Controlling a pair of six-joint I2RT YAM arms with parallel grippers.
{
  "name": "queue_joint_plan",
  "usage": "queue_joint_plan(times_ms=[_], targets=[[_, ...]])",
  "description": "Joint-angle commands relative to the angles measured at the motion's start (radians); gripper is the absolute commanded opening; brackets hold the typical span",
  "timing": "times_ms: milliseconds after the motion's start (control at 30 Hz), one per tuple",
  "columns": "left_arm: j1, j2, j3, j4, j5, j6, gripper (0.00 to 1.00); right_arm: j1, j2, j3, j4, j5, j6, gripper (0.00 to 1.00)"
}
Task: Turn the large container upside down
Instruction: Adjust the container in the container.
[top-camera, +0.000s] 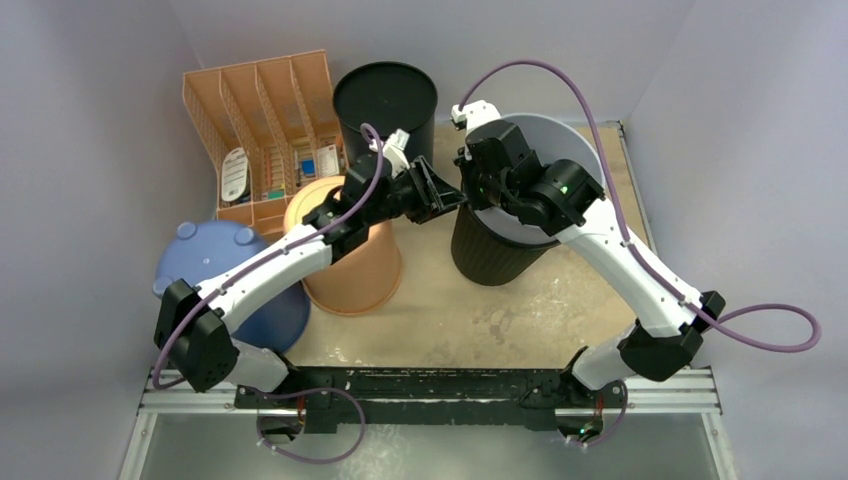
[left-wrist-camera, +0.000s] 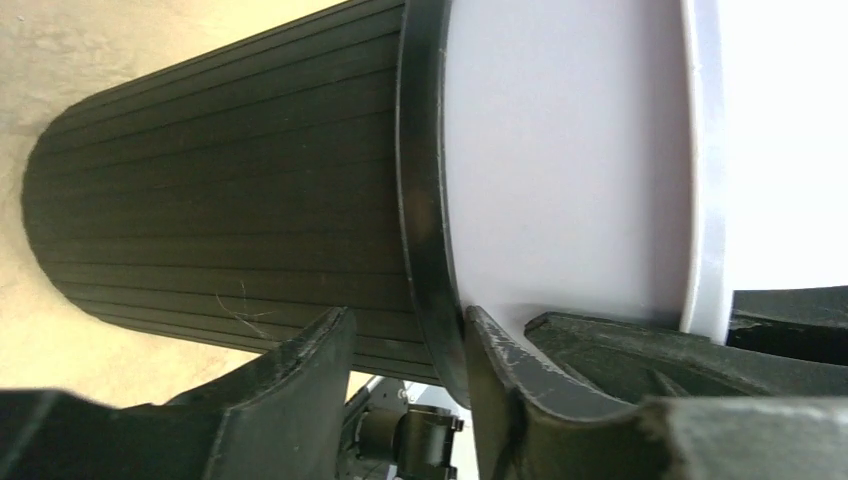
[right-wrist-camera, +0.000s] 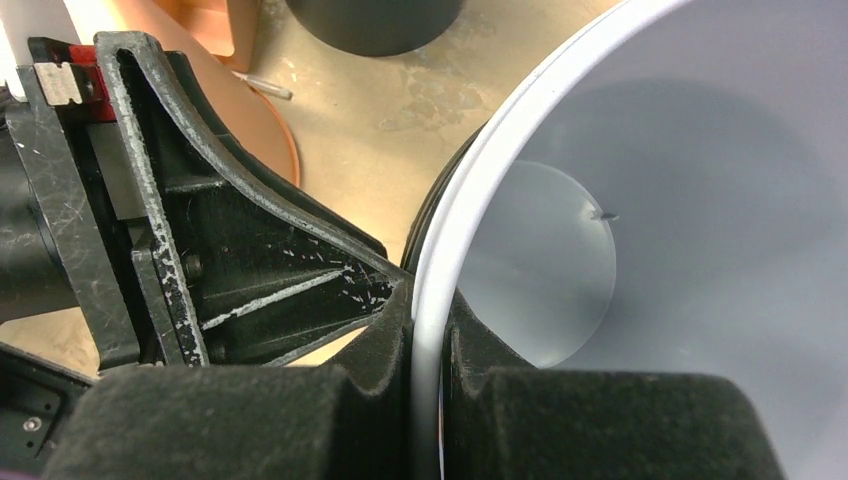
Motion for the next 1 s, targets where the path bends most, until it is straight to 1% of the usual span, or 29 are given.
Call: queue_joint_plan(times_ms=[0, 33, 100, 167, 233, 300, 367, 400, 433, 467, 500, 600, 633, 800, 900, 967], targets=[[-0.005, 0.022, -0.02, 0.099, 0.016, -0.038, 0.4, -0.003, -0.03, 0.004, 0.056, 0.031, 0.01, 0.0], [-0.006, 0.027, -0.029, 0.116, 0.021, -0.058, 0.39, -0.003, -0.024, 0.006, 0.055, 0.03, 0.01, 0.0], [-0.007, 0.036, -0.038, 0.134, 0.027, -0.078, 0.34, -0.002, -0.017, 0.009, 0.058, 0.028, 0.015, 0.0], [-0.01, 0.042, -0.034, 0.124, 0.017, -0.086, 0.3, -0.003, -0.019, 0.0, 0.08, 0.014, 0.015, 0.0], [-0.013, 0.04, -0.037, 0.102, -0.018, -0.107, 0.24, -0.002, -0.03, -0.018, 0.131, 0.016, 0.002, 0.0], [-0.014, 0.035, -0.06, 0.139, -0.034, -0.152, 0.22, -0.003, -0.034, -0.035, 0.165, 0.013, 0.008, 0.0], [-0.013, 0.041, -0.059, 0.157, -0.025, -0.164, 0.19, -0.002, -0.029, -0.04, 0.176, 0.021, 0.012, 0.0], [-0.014, 0.045, -0.05, 0.147, -0.026, -0.158, 0.16, -0.002, -0.024, -0.034, 0.18, 0.028, 0.016, 0.0], [-0.015, 0.049, -0.045, 0.137, -0.028, -0.153, 0.11, -0.001, -0.023, -0.027, 0.183, 0.032, 0.019, 0.0], [-0.014, 0.054, -0.043, 0.133, -0.029, -0.151, 0.04, -0.001, -0.026, -0.023, 0.19, 0.034, 0.024, 0.0], [-0.014, 0.059, -0.042, 0.128, -0.029, -0.158, 0.0, -0.001, -0.031, -0.022, 0.202, 0.031, 0.019, 0.0], [-0.013, 0.083, -0.059, 0.162, -0.012, -0.229, 0.0, -0.001, -0.04, -0.008, 0.219, 0.034, 0.017, 0.0], [-0.013, 0.096, -0.049, 0.145, -0.017, -0.233, 0.0, -0.001, -0.037, 0.007, 0.214, 0.041, 0.019, 0.0], [-0.016, 0.144, 0.003, -0.02, -0.09, -0.213, 0.0, 0.008, -0.013, 0.088, 0.168, 0.089, 0.016, 0.0], [-0.016, 0.185, 0.023, -0.084, -0.148, -0.239, 0.0, 0.012, -0.013, 0.108, 0.186, 0.105, 0.004, 0.0], [-0.019, 0.232, 0.075, -0.162, -0.174, -0.223, 0.0, 0.019, -0.011, 0.125, 0.203, 0.108, -0.005, 0.0]])
